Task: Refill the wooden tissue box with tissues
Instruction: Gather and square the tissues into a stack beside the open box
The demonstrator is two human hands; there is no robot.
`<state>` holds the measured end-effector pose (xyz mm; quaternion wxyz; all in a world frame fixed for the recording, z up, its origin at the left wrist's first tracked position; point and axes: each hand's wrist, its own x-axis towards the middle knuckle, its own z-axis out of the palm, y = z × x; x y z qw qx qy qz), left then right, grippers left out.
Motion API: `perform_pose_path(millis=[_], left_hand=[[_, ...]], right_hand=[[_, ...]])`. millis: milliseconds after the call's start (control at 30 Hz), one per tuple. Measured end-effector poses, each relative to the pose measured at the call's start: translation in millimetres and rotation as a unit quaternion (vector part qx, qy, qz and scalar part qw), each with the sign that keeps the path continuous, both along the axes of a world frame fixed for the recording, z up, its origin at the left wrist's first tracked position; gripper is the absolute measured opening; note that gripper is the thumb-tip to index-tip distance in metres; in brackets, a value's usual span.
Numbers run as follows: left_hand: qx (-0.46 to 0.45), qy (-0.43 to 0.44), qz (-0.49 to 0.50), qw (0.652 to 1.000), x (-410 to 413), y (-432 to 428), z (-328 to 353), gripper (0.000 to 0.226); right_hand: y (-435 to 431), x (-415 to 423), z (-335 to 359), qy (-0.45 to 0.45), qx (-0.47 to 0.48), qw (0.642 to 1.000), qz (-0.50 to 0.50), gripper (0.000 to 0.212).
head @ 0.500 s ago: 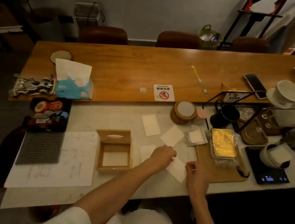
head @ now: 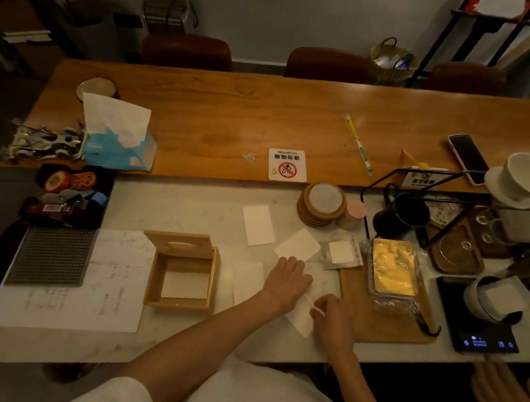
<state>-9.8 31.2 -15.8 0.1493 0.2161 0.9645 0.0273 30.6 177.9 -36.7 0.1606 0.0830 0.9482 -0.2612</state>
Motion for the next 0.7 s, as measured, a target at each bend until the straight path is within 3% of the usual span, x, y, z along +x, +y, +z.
perform_pose_path(millis=[67,133,200,233,300,367,433,500,567,700], left_hand=[[0.004,0.003,0.000,1.000,1,0,2,0.037],[0.040,-0.003,0.019,0.999,6,-5,5,0.035],[0.138,-0.033,0.119,0.983,15,-15,12,0.031],[0.207,-0.050,0.204,0.955,22,-22,14,0.027],[0.334,-0.086,0.388,0.855,37,-36,15,0.022],[0.409,-0.111,0.517,0.744,52,-48,12,0.019],[0.463,-0.120,0.601,0.640,65,-54,11,0.020],[0.486,-0.115,0.656,0.566,72,-55,8,0.023],[0.465,-0.109,0.687,0.547,74,-54,6,0.021],[0.419,-0.118,0.691,0.577,70,-48,4,0.015]], right_hand=[[3,-2,0,0.003,-0.024,0.999,0.022,0.013],[7,-6,7,0.000,-0.108,0.993,0.038,0.022],[9,-17,20,0.005,-0.220,0.975,0.039,0.023],[6,-25,28,0.001,-0.262,0.964,0.043,0.022],[-9,-47,39,-0.027,-0.294,0.951,0.085,0.027],[-40,-70,44,-0.054,-0.250,0.954,0.160,0.029],[-78,-89,44,-0.072,-0.183,0.948,0.249,0.028],[-112,-99,39,-0.089,-0.096,0.927,0.351,0.030],[-132,-102,33,-0.086,0.005,0.903,0.422,0.031],[-140,-103,20,-0.062,0.065,0.890,0.446,0.028]])
